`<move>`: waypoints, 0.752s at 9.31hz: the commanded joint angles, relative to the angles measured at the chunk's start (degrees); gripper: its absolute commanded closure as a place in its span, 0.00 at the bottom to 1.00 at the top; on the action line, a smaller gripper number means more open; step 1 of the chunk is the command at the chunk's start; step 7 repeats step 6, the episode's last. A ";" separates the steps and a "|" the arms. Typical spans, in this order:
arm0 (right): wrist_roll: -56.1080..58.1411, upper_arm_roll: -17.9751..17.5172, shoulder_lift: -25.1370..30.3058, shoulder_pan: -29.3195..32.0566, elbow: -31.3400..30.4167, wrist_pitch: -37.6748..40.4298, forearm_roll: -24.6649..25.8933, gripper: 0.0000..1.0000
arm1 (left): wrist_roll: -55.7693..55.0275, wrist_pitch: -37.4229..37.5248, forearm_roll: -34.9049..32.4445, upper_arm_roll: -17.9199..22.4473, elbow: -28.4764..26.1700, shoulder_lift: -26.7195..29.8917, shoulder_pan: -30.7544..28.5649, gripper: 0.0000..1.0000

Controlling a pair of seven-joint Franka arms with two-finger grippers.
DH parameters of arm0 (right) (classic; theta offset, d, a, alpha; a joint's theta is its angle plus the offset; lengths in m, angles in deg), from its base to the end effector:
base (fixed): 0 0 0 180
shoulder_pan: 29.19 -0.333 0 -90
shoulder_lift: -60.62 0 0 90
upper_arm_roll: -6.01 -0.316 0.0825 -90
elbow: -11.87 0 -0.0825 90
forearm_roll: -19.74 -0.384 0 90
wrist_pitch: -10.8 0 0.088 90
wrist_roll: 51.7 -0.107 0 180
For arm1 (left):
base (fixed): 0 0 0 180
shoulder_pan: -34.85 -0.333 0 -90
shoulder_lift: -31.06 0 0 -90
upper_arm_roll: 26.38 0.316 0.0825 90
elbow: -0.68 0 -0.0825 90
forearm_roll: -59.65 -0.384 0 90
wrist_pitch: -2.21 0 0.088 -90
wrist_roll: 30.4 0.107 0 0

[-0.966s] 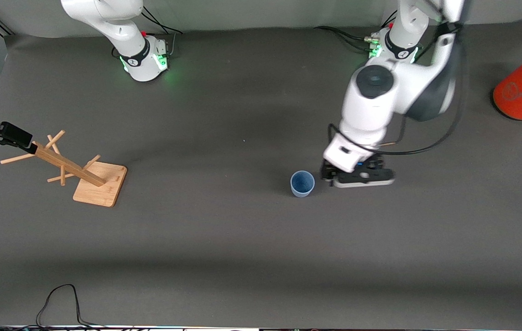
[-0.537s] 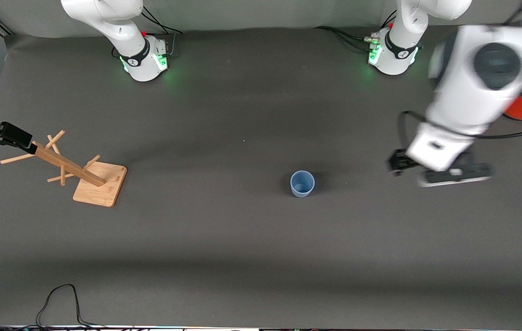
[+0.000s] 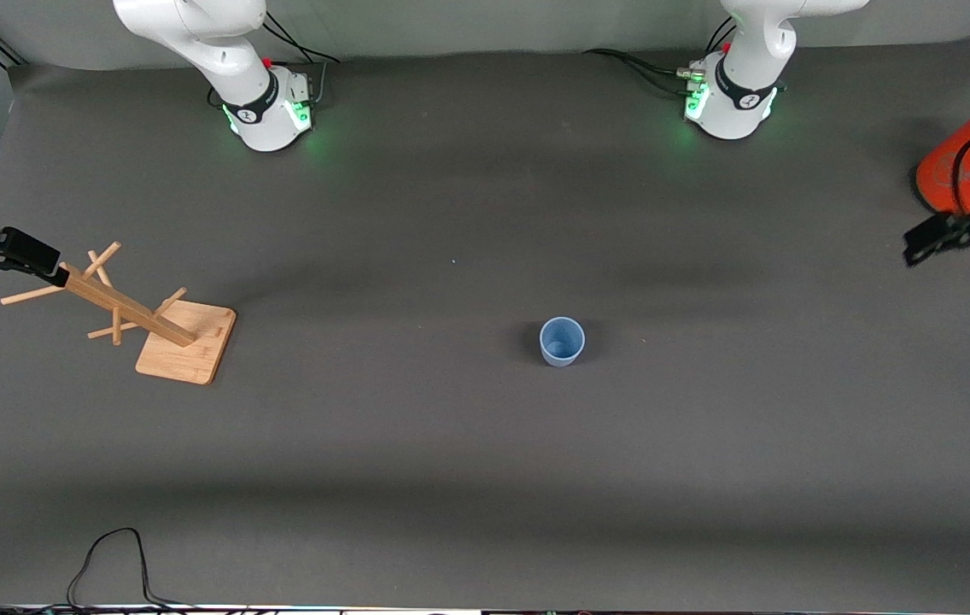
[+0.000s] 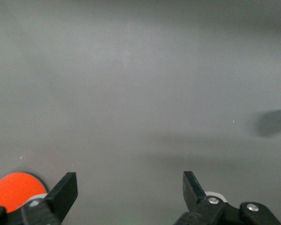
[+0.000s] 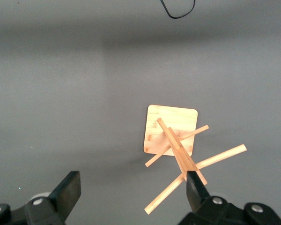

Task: Rotate and upright cup with both arms

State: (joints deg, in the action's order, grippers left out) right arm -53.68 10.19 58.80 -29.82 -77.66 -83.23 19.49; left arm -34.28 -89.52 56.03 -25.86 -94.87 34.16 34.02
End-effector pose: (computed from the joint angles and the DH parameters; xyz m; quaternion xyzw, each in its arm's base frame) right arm 0.5702 -0.0343 0.6169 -0.9986 0.0483 -0.0234 0.0007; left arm 0.5388 0.0194 0.6111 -0.9985 -0.0444 0.0056 0.0314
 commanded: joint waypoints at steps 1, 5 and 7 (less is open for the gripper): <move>0.67 0.47 1.02 -0.07 -0.99 -0.80 0.60 0.00 | -3.68 2.69 -0.34 -1.48 1.50 1.12 1.17 0.00; 0.67 0.65 1.03 0.01 -1.08 -0.79 0.60 0.00 | -3.51 5.24 0.10 2.91 6.25 -1.08 5.49 0.00; 0.67 1.17 1.11 -0.07 -0.99 -0.80 0.51 0.00 | -3.59 5.24 0.10 2.65 6.43 -1.08 5.40 0.00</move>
